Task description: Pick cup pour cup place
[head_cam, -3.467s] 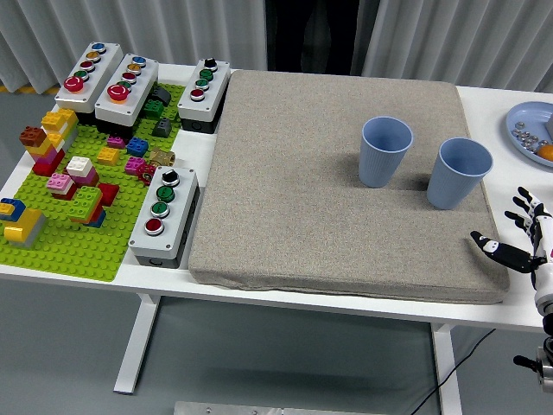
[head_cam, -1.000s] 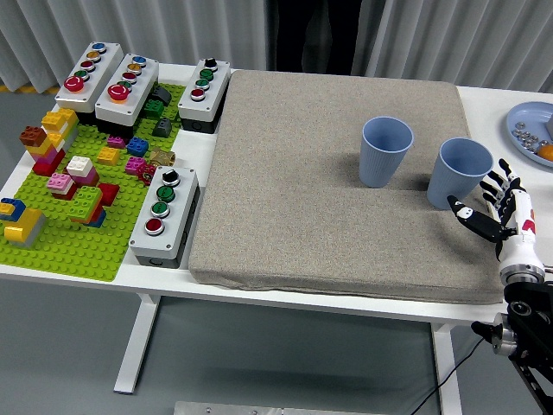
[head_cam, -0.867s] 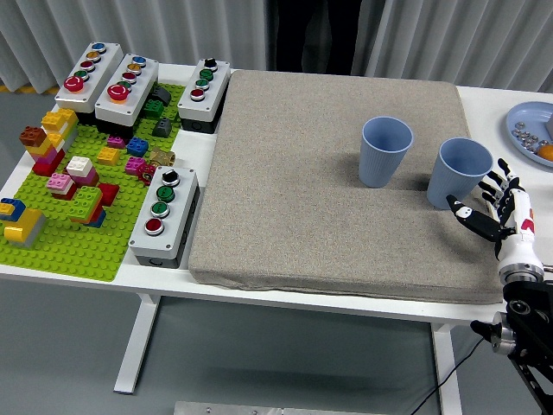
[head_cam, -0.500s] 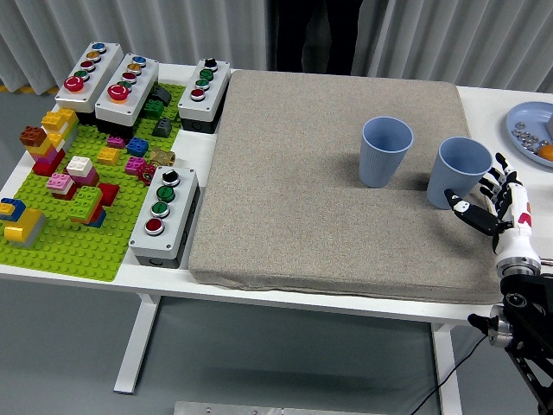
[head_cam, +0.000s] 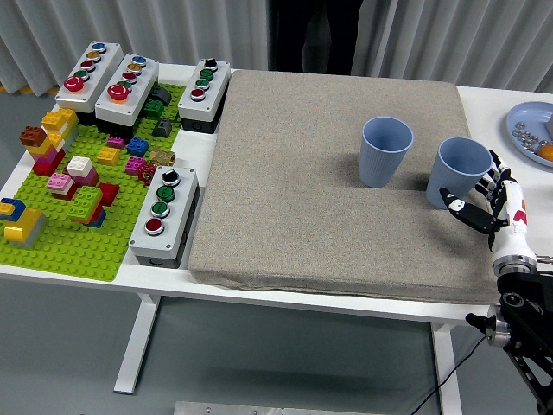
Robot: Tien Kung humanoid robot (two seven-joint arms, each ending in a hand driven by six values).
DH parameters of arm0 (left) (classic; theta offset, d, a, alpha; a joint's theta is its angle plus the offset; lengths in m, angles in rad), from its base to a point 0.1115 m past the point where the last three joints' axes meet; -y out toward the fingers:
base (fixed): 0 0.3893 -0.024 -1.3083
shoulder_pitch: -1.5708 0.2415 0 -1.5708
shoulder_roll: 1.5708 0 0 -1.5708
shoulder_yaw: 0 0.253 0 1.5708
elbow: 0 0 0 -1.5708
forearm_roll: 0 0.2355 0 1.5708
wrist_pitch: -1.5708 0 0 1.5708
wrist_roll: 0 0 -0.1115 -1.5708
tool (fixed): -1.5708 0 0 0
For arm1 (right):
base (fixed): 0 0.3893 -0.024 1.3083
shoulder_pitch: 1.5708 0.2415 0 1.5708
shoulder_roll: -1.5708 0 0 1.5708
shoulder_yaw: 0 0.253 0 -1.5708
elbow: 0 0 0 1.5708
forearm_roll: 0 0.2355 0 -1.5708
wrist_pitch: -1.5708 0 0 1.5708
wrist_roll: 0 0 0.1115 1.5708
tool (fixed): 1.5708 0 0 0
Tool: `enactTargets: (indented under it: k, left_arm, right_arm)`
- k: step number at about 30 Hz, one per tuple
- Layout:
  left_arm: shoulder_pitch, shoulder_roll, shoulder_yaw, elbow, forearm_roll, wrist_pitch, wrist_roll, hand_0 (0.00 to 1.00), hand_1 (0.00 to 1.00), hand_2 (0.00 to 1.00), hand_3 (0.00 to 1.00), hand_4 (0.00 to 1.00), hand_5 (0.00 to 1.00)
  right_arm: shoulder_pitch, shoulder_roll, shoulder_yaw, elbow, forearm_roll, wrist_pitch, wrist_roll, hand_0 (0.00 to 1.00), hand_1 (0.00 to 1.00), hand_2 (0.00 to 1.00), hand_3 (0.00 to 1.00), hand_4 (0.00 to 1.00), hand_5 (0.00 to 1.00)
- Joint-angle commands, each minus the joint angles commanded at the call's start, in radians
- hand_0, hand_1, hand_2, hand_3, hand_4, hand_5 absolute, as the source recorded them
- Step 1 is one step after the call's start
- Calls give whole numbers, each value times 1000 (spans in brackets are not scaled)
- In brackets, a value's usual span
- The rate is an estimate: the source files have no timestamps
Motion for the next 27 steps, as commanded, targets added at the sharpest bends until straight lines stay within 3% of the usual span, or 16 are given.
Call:
enactTargets:
  k: [27]
  left_arm:
    - [-1, -2, 4, 0, 1, 0, 1, 760, 799, 845, 752, 510, 962]
  right_arm:
    - [26, 17, -9, -27, 9, 0, 0, 841, 792, 863, 939, 874, 185]
